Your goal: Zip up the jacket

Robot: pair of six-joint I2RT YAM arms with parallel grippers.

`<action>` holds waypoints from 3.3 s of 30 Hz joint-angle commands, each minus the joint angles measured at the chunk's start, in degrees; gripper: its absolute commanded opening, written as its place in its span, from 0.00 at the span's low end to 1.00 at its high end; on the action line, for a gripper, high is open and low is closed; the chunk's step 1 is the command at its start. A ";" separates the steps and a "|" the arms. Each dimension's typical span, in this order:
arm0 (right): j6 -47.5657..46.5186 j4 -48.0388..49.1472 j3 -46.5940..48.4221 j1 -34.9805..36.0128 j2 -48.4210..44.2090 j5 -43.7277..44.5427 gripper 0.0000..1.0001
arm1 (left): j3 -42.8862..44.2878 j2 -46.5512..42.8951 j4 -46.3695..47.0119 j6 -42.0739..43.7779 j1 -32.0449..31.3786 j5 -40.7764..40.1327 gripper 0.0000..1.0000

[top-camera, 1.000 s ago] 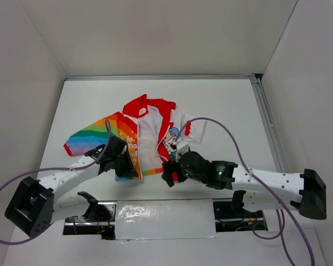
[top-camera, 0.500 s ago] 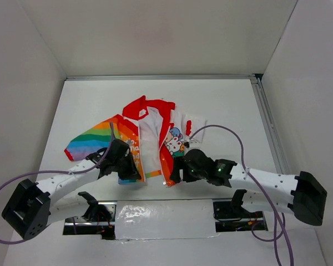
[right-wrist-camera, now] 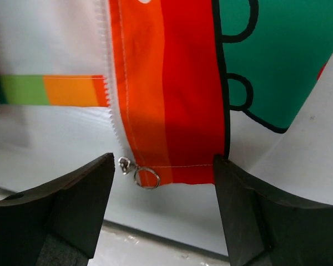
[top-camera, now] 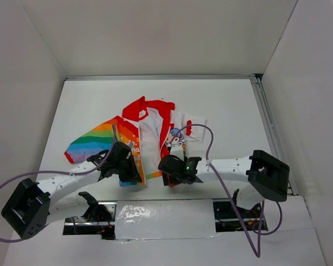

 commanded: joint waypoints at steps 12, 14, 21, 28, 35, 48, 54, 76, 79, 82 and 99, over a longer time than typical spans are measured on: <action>1.74 3.36 -0.13 -1.22 7.75 1.49 0.60 | 0.31 -1.13 -1.00 -0.80 -0.88 -1.59 0.00; 2.70 1.25 1.62 -1.22 9.77 2.02 0.61 | 0.49 -0.69 -1.17 -0.89 -0.97 -2.03 0.00; 3.59 -0.25 2.60 -0.86 11.97 1.51 0.67 | 0.58 -0.25 -2.05 -1.24 -0.97 -3.35 0.00; 5.09 -4.82 5.49 1.07 19.08 2.03 0.68 | 0.58 -0.77 -3.55 -2.03 -1.06 -5.02 0.00; 4.65 -4.30 2.87 3.18 22.61 -2.10 0.57 | 2.33 -0.95 -5.39 -2.47 -1.06 -6.87 0.00; 2.89 -4.82 4.09 3.00 4.55 3.16 0.00 | 9.45 -1.21 -6.63 1.30 -1.15 -8.54 0.00; -3.43 11.56 -0.82 -2.52 -14.26 0.91 0.00 | 12.18 -7.45 -0.66 7.44 -1.41 -4.85 0.00; -1.77 9.78 -2.67 -20.02 -18.80 -17.75 0.00 | 1.92 -15.45 10.35 10.28 -1.85 2.87 0.00; -1.33 8.18 -3.55 -19.32 -15.19 -15.82 0.00 | -2.93 -16.24 7.54 5.80 -2.03 10.43 0.00; -1.24 9.94 -4.61 -19.14 -12.90 -15.47 0.00 | -4.52 -19.22 2.11 3.52 -2.29 12.38 0.31; -1.77 8.98 -6.01 -18.35 -12.11 -11.68 0.00 | 9.71 -2.19 -13.12 -3.52 -7.21 6.85 0.99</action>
